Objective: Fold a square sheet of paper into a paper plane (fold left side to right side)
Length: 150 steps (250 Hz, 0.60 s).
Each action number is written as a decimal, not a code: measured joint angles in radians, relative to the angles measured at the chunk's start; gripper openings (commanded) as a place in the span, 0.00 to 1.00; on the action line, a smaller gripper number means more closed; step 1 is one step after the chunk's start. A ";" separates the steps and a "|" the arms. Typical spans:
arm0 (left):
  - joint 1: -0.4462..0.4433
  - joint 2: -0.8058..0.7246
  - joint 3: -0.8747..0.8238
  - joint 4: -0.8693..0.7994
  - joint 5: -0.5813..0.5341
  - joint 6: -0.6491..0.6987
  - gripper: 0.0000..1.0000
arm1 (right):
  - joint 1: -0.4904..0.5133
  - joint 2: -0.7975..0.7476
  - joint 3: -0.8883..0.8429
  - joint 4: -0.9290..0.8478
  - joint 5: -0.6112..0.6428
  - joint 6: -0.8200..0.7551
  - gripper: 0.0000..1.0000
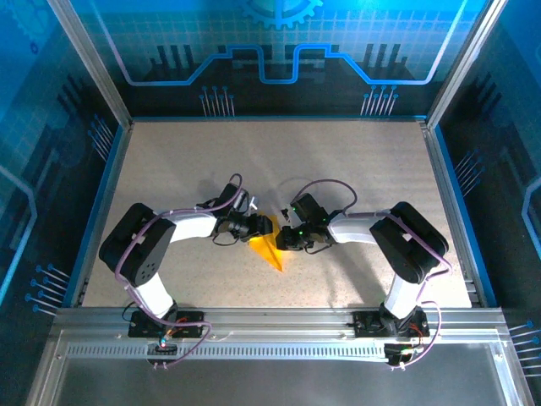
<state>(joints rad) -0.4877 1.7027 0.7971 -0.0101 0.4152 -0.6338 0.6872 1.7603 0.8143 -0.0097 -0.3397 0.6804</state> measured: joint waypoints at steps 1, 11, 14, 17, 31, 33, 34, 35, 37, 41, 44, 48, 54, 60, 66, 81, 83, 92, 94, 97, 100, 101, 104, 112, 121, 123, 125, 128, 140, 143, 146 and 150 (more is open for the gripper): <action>0.000 0.000 0.001 -0.002 0.000 0.001 0.50 | 0.000 0.000 0.000 0.000 0.000 0.000 0.14; 0.000 -0.010 0.014 -0.023 -0.008 0.010 0.50 | 0.000 0.000 0.000 -0.001 0.000 0.000 0.14; 0.000 -0.013 0.018 -0.030 -0.012 0.013 0.50 | 0.000 0.000 0.000 -0.001 0.000 0.001 0.14; 0.000 -0.016 0.022 -0.035 -0.014 0.014 0.50 | 0.000 0.000 0.000 -0.001 0.000 0.001 0.14; 0.000 -0.037 0.045 -0.065 -0.028 0.028 0.46 | 0.000 0.000 0.001 -0.002 0.002 0.003 0.14; 0.000 -0.039 0.047 -0.069 -0.029 0.031 0.46 | 0.000 0.000 0.001 -0.002 0.002 0.004 0.14; 0.000 -0.040 0.049 -0.070 -0.029 0.032 0.45 | 0.000 0.000 0.001 -0.002 0.002 0.004 0.14; 0.000 -0.042 0.050 -0.072 -0.030 0.033 0.45 | 0.000 0.000 0.001 -0.002 0.002 0.004 0.14; 0.000 -0.045 0.054 -0.076 -0.032 0.033 0.44 | 0.000 0.000 0.002 -0.002 0.002 0.004 0.14; 0.000 -0.050 0.059 -0.081 -0.034 0.037 0.42 | 0.000 0.000 0.002 -0.003 0.003 0.004 0.14; 0.000 -0.055 0.064 -0.085 -0.035 0.040 0.41 | 0.000 0.000 0.003 -0.005 0.003 0.004 0.14; 0.000 -0.060 0.068 -0.090 -0.035 0.040 0.39 | 0.001 0.000 0.003 -0.006 0.004 0.005 0.14; 0.000 -0.067 0.074 -0.093 -0.034 0.043 0.36 | 0.001 0.000 0.005 -0.008 0.006 0.005 0.14; 0.000 -0.072 0.079 -0.097 -0.033 0.051 0.33 | 0.002 0.000 0.005 -0.010 0.008 0.007 0.14; 0.000 -0.075 0.082 -0.097 -0.031 0.049 0.30 | 0.003 0.000 0.006 -0.011 0.009 0.008 0.14; 0.000 -0.076 0.084 -0.095 -0.014 0.049 0.24 | 0.006 0.000 0.011 -0.018 0.015 0.008 0.15; 0.000 -0.075 0.084 -0.095 -0.012 0.052 0.23 | 0.006 0.000 0.011 -0.018 0.016 0.008 0.15; 0.000 -0.072 0.084 -0.097 0.000 0.051 0.20 | 0.006 0.000 0.011 -0.021 0.018 0.008 0.15; -0.001 -0.071 0.084 -0.097 0.002 0.053 0.20 | 0.006 0.000 0.012 -0.021 0.018 0.008 0.15; -0.001 -0.068 0.084 -0.096 0.006 0.047 0.19 | 0.006 0.000 0.012 -0.021 0.019 0.008 0.15; -0.002 -0.066 0.084 -0.096 0.010 0.049 0.18 | 0.006 0.000 0.012 -0.022 0.019 0.008 0.15; -0.002 -0.066 0.084 -0.095 0.011 0.051 0.18 | 0.006 0.000 0.012 -0.023 0.018 0.008 0.14; -0.003 -0.064 0.084 -0.093 0.013 0.049 0.18 | 0.006 0.000 0.013 -0.023 0.019 0.008 0.15; -0.006 -0.055 0.084 -0.090 0.021 0.048 0.17 | 0.006 0.000 0.013 -0.024 0.019 0.008 0.15; -0.010 -0.043 0.084 -0.089 0.029 0.048 0.15 | 0.006 0.000 0.013 -0.024 0.019 0.008 0.15; -0.011 -0.038 0.084 -0.089 0.032 0.046 0.15 | 0.006 0.000 0.013 -0.024 0.019 0.008 0.15; -0.013 -0.036 0.084 -0.089 0.034 0.047 0.15 | 0.006 0.000 0.013 -0.024 0.019 0.008 0.15; -0.014 -0.032 0.084 -0.088 0.036 0.048 0.15 | 0.006 0.000 0.013 -0.024 0.019 0.008 0.15; -0.019 -0.012 0.083 -0.087 0.045 0.045 0.14 | 0.006 0.000 0.013 -0.024 0.019 0.008 0.15; -0.020 -0.008 0.083 -0.087 0.048 0.046 0.14 | 0.006 0.000 0.013 -0.024 0.019 0.008 0.15; -0.021 -0.002 0.083 -0.085 0.051 0.045 0.14 | 0.006 0.000 0.013 -0.024 0.019 0.008 0.15; -0.021 0.003 0.083 -0.084 0.053 0.045 0.13 | 0.006 0.000 0.013 -0.024 0.019 0.008 0.15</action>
<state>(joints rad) -0.5091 1.7058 0.8803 -0.0940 0.4686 -0.5884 0.6937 1.7607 0.8268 -0.0338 -0.3210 0.6884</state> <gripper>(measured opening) 0.143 0.148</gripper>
